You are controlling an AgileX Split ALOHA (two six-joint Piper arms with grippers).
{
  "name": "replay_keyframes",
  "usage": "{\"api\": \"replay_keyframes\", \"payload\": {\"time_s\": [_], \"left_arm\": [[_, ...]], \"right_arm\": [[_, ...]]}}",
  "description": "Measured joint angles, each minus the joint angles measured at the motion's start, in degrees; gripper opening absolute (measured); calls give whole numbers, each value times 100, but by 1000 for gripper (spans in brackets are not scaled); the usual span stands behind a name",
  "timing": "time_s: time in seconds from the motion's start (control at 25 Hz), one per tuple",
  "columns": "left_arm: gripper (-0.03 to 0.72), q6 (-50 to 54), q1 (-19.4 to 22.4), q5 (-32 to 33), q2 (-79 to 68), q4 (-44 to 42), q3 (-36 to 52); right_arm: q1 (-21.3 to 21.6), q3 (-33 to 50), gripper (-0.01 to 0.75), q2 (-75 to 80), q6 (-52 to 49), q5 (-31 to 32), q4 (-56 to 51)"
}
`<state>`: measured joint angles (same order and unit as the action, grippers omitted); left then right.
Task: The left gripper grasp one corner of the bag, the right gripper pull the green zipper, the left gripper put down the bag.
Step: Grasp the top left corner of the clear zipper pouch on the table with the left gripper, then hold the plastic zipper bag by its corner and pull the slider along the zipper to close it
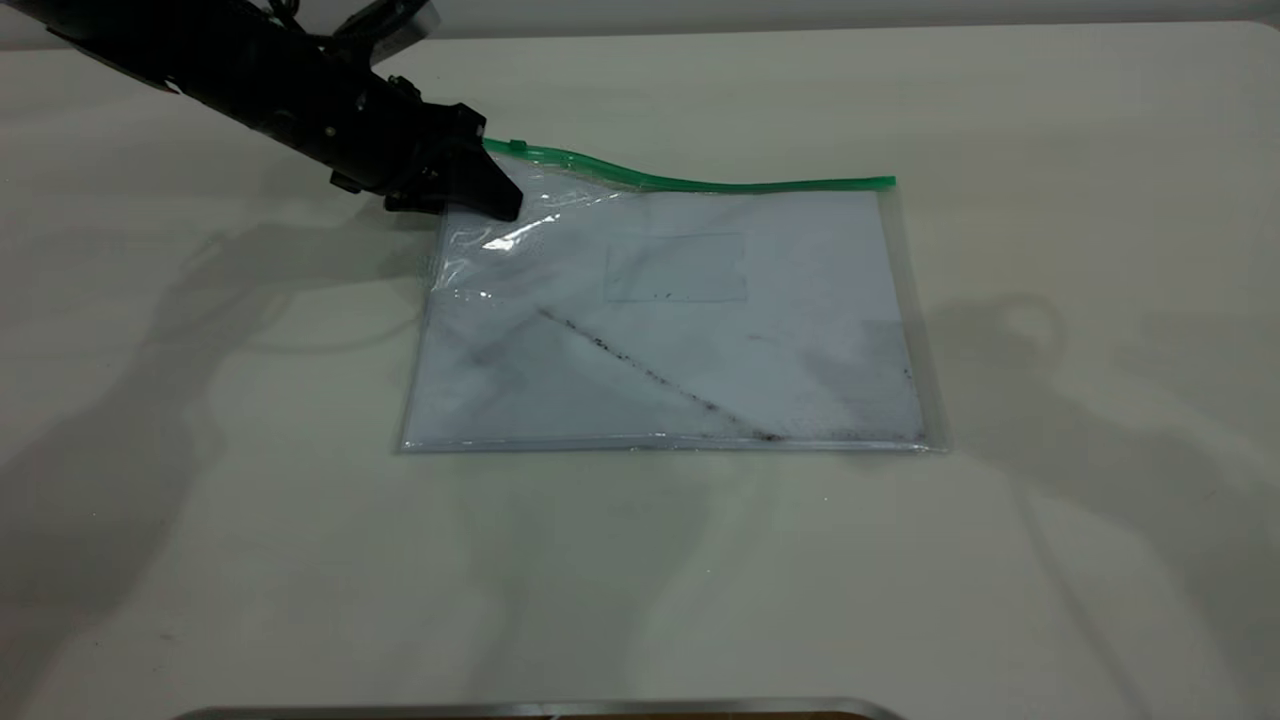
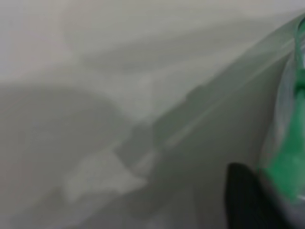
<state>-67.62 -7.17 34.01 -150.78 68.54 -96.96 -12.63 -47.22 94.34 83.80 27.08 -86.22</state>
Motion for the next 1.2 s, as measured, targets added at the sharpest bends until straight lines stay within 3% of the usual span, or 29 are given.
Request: {"api": "replay_keyframes", "payload": {"time_s": [0.08,0.16,0.48,0.88,1.2], "left_arm": [[79,-181,-35,109,50,-6,0],[52,-549,-45,309,160,-57,0],[53,-2338,-107,1345,981,-407,0],[59,-2503,-496,1624,1762,-1873,0],[63,-2781,-800,1573,1762,-2136,0]], "right_arm": [[0,0,534,37,322,37,-255],[0,0,534,64,689,97,-496],[0,-375,532,516,2095,231,-1322],[0,-1834,481,2075,2312,1240,-1283],[0,-2275,481,2819,2490,1983,-1047]]}}
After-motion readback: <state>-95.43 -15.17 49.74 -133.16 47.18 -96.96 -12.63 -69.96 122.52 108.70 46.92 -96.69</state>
